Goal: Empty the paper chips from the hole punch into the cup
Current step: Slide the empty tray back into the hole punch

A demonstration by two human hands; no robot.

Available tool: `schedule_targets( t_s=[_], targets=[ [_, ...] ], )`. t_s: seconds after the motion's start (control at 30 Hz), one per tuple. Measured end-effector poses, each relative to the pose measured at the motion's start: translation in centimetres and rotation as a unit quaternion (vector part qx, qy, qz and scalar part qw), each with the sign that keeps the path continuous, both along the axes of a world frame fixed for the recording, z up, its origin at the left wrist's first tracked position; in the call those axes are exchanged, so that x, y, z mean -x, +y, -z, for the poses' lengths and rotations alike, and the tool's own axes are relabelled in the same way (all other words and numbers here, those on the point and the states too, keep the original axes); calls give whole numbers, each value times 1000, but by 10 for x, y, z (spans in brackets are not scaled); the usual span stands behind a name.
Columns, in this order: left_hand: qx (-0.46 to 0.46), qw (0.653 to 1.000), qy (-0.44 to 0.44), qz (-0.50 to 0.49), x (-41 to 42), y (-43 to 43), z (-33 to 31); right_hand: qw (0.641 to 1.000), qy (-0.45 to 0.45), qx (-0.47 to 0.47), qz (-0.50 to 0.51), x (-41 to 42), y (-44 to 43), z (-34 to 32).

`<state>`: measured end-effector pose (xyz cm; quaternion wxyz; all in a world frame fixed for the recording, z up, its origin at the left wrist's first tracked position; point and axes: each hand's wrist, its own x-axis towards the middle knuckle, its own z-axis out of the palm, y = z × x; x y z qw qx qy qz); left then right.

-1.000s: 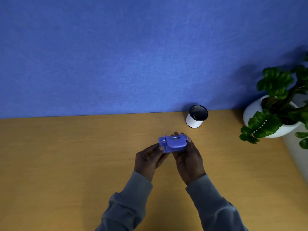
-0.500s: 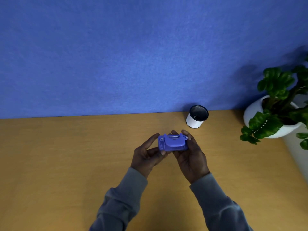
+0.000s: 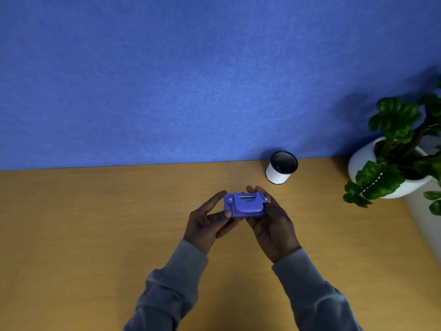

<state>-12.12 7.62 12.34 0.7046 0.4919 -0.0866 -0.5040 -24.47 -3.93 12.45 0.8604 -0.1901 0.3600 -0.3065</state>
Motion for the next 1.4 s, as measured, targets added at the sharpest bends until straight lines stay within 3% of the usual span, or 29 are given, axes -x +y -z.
schedule_targets(
  t_s=[0.2,0.43,0.67,0.8,1.0,1.4],
  targets=[
    [12,999,-2,-32,-1,0,1,1000,-5,3,-29,2,-2,-4],
    [-2,998,-24,-57,-4,-1,3,982,14,141,-126,12,-2,-4],
    [-11,998,-50,-47,-7,-2,4,988,-3,101,-116,13,-7,-5],
    [-32,998,1,-60,-14,-5,1,990,-8,63,-124,16,-13,-7],
    [-152,987,-8,-53,-15,-13,0,984,117,21,-135,7,-16,-9],
    [-197,979,-7,-49,-14,-9,2,958,213,64,-182,10,-19,-3]
  ],
)
